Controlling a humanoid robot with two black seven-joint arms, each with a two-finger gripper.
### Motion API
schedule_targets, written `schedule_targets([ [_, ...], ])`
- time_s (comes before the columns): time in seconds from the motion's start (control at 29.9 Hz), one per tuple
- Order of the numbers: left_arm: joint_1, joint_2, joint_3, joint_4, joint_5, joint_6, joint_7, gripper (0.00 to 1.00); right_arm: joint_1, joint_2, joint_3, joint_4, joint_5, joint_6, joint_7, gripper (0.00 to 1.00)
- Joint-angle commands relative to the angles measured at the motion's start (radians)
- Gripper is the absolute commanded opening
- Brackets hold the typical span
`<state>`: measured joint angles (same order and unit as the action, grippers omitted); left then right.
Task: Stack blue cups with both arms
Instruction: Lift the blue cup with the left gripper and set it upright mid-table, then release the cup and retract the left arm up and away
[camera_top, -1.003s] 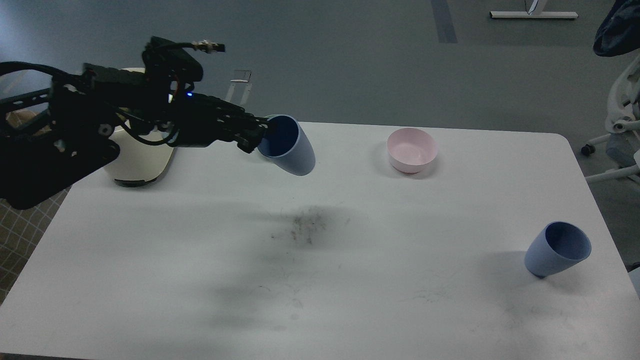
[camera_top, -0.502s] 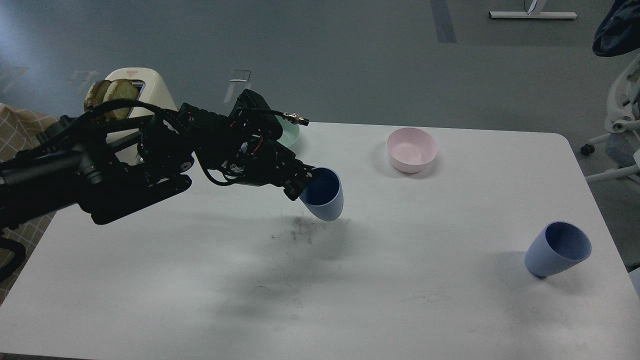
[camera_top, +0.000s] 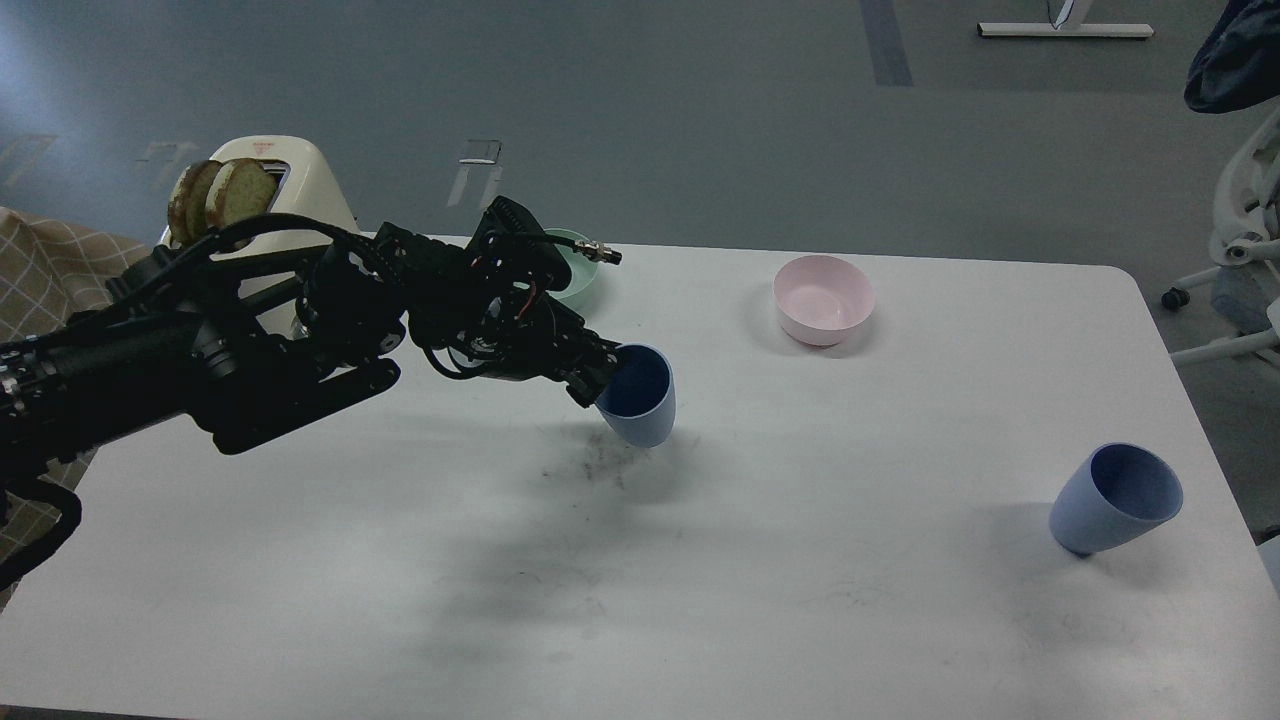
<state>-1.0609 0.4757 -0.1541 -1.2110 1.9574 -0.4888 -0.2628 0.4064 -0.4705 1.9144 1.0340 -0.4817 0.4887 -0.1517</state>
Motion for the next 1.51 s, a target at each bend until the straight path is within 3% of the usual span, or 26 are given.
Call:
schedule_targets([
  [0.0,0.013,-0.012,0.002,0.008,0.005,0.000,0.017,0.00,-0.001,0.001,0.000,-0.002,0.000,0.000,0.000,1.00],
  [0.54,0.012,-0.028,0.001,0.038,0.002,0.000,0.019,0.00,-0.006,0.003,0.002,-0.002,0.000,0.000,0.000,1.00],
  [0.57,0.012,-0.031,0.001,0.038,0.002,0.000,0.019,0.05,-0.006,0.001,0.002,-0.002,0.000,0.000,0.000,1.00],
  [0.6,0.012,-0.035,0.001,0.038,0.000,0.000,0.019,0.19,-0.006,0.001,0.002,-0.002,0.000,0.000,0.000,1.00],
  [0.67,0.010,-0.035,0.001,0.039,-0.003,0.000,0.019,0.34,-0.006,0.001,0.002,-0.002,0.000,0.000,0.000,1.00],
  [0.8,0.007,-0.034,-0.001,0.045,-0.011,0.000,0.016,0.53,-0.006,0.001,0.002,0.000,0.000,0.000,0.000,1.00],
  [1.14,-0.025,-0.026,-0.042,0.064,-0.063,0.000,0.007,0.74,-0.006,0.001,0.003,0.000,0.000,0.000,0.000,1.00],
  [1.27,-0.034,-0.008,-0.174,0.077,-0.251,0.000,0.011,0.87,-0.006,-0.004,0.003,0.000,0.000,0.000,0.000,1.00],
  [1.47,-0.025,0.015,-0.357,0.107,-0.547,0.000,0.019,0.96,-0.001,-0.019,0.005,0.009,0.000,0.000,-0.002,1.00],
])
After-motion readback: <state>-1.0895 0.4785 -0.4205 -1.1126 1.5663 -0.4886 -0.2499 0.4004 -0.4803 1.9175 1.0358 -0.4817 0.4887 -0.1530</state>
